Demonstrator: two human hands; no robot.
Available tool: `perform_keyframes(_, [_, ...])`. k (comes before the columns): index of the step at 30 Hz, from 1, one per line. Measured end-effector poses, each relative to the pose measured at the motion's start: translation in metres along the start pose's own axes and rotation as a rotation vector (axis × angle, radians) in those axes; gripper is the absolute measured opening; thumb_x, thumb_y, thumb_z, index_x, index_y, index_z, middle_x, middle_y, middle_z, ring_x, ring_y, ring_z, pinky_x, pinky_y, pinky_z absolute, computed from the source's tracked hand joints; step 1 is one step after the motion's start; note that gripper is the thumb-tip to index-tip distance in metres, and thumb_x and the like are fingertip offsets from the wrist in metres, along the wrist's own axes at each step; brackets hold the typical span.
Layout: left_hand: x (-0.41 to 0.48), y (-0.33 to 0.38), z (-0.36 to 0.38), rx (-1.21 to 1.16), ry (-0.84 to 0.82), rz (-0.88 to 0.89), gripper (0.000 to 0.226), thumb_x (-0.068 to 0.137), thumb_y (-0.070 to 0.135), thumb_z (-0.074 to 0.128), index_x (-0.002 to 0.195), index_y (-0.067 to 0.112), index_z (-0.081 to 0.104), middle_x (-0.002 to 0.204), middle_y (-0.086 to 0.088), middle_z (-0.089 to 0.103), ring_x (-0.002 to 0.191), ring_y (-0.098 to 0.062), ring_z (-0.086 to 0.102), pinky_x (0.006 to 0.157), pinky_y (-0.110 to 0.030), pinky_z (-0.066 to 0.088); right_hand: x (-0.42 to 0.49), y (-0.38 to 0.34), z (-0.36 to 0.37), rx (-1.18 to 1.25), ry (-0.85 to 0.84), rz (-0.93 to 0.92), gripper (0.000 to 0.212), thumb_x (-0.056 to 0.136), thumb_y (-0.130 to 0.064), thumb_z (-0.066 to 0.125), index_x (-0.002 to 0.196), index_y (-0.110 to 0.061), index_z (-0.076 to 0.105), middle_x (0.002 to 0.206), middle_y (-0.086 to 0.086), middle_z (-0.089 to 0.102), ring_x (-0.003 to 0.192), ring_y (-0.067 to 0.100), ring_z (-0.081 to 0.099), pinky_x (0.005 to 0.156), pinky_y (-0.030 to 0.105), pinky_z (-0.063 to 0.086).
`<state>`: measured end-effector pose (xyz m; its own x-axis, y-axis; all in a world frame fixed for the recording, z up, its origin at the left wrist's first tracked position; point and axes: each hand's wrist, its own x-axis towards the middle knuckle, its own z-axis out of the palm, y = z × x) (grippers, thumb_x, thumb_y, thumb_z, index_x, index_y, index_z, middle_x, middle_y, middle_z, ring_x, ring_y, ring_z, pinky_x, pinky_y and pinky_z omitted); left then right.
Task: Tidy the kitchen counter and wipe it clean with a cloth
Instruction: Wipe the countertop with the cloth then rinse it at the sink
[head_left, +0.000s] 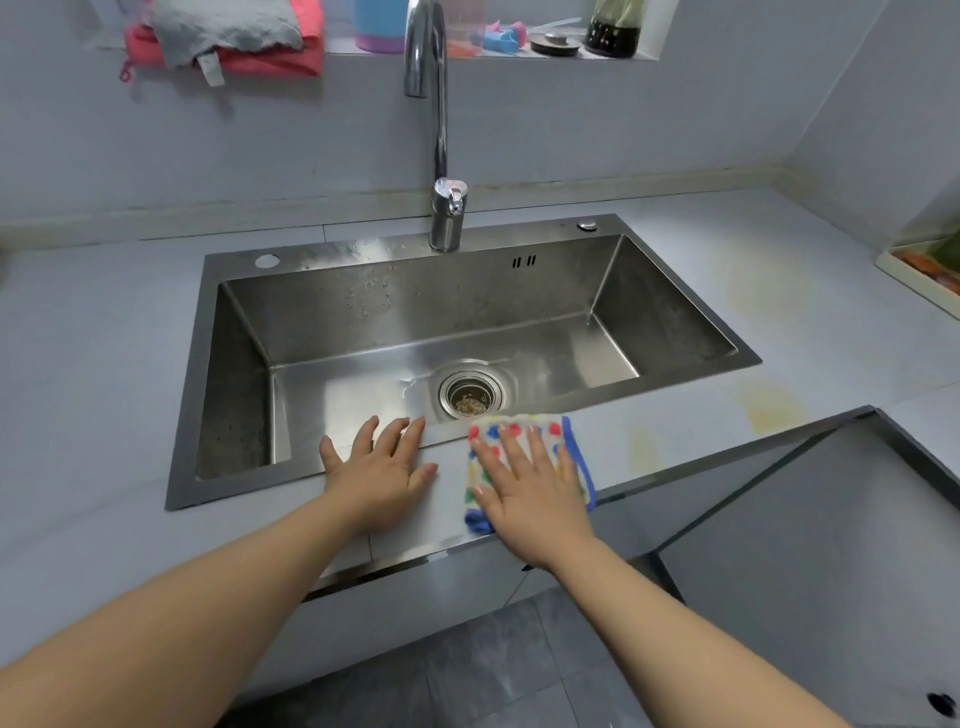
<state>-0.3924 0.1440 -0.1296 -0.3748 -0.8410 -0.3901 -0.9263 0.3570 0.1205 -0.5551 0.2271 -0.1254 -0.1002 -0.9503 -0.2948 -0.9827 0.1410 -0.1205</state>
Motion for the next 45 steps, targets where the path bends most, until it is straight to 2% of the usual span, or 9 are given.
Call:
perform_keyframes(3, [0.0,0.0,-0.001,0.007,-0.006,-0.003,0.059,0.097,0.055,0.015,0.15,0.036,-0.006,0.159,0.012,-0.002,0.147,-0.018,-0.005,0.112,-0.061,0.003,0.003,0.021,-0.005,-0.028,0.017,-0.06,0.054,0.1,-0.047,0.018,0.147,-0.043,-0.009,0.159,-0.009,-0.011,0.147,0.018,-0.012,0.118,0.043,-0.006])
perform_keyframes(9, [0.0,0.0,0.001,0.004,0.0,-0.004,0.06,0.097,0.055,0.014,0.15,0.035,-0.005,0.159,0.013,-0.001,0.147,-0.018,-0.005,0.112,-0.062,0.002,0.007,0.041,-0.009,0.015,0.035,0.234,0.056,0.1,-0.044,0.016,0.15,-0.035,-0.008,0.16,-0.002,-0.009,0.148,0.024,-0.01,0.117,0.048,-0.006])
perform_keyframes(14, [0.0,0.001,-0.002,0.003,0.0,-0.009,0.06,0.097,0.055,0.015,0.15,0.035,-0.005,0.159,0.013,-0.001,0.147,-0.018,-0.004,0.112,-0.061,0.002,0.0,0.008,-0.001,-0.017,-0.009,-0.056,0.081,0.067,-0.06,-0.017,0.146,-0.044,-0.012,0.159,-0.008,-0.013,0.148,0.019,-0.012,0.117,0.044,-0.006])
perform_keyframes(18, [-0.001,0.001,0.0,-0.005,0.006,-0.001,0.06,0.097,0.055,0.015,0.15,0.035,-0.005,0.159,0.012,0.0,0.147,-0.018,-0.003,0.112,-0.061,0.002,0.009,0.083,-0.017,-0.013,0.012,0.27,0.056,0.097,-0.051,0.009,0.149,-0.039,-0.004,0.16,-0.006,-0.01,0.148,0.018,-0.009,0.119,0.046,-0.003])
perform_keyframes(21, [0.0,0.002,-0.001,-0.018,0.001,-0.036,0.059,0.097,0.055,0.017,0.15,0.033,0.001,0.158,0.01,0.005,0.147,-0.02,0.0,0.112,-0.063,0.002,0.009,0.094,-0.02,0.041,0.017,0.393,0.055,0.1,-0.046,0.015,0.149,-0.037,-0.007,0.16,-0.004,-0.012,0.147,0.024,-0.012,0.118,0.052,-0.004])
perform_keyframes(27, [0.017,0.063,-0.009,-0.042,0.106,0.019,0.047,0.101,0.039,0.018,0.145,0.024,0.025,0.157,0.011,0.016,0.148,-0.018,-0.002,0.111,-0.064,-0.002,0.004,0.035,-0.005,0.012,0.034,0.044,0.055,0.1,-0.048,0.017,0.147,-0.043,-0.012,0.159,-0.006,-0.013,0.147,0.022,-0.013,0.116,0.049,-0.009])
perform_keyframes(34, [0.037,0.089,-0.022,-0.236,0.002,0.139,0.039,0.102,0.031,0.022,0.135,0.019,0.039,0.146,0.003,0.038,0.139,-0.016,0.028,0.111,-0.054,0.016,0.02,0.123,-0.02,0.069,0.074,0.484,0.054,0.1,-0.047,0.014,0.15,-0.037,-0.004,0.16,-0.005,-0.01,0.148,0.023,-0.01,0.118,0.05,-0.004])
perform_keyframes(40, [0.055,0.114,-0.028,-0.267,-0.026,0.123,0.025,0.1,0.032,0.024,0.098,0.021,0.046,0.126,-0.002,0.053,0.126,-0.02,0.041,0.105,-0.056,0.026,0.019,0.077,-0.012,0.04,0.073,0.259,0.056,0.1,-0.045,0.017,0.149,-0.036,-0.009,0.16,-0.003,-0.013,0.147,0.025,-0.012,0.116,0.049,-0.006])
perform_keyframes(45, [0.079,0.122,-0.034,-0.273,-0.079,0.203,0.038,0.101,0.032,0.022,0.113,0.013,0.052,0.123,-0.013,0.059,0.115,-0.03,0.053,0.096,-0.038,0.041,0.025,0.13,-0.028,0.027,0.019,0.407,0.054,0.1,-0.046,0.014,0.15,-0.036,-0.006,0.159,-0.005,-0.014,0.147,0.019,-0.013,0.119,0.046,-0.007])
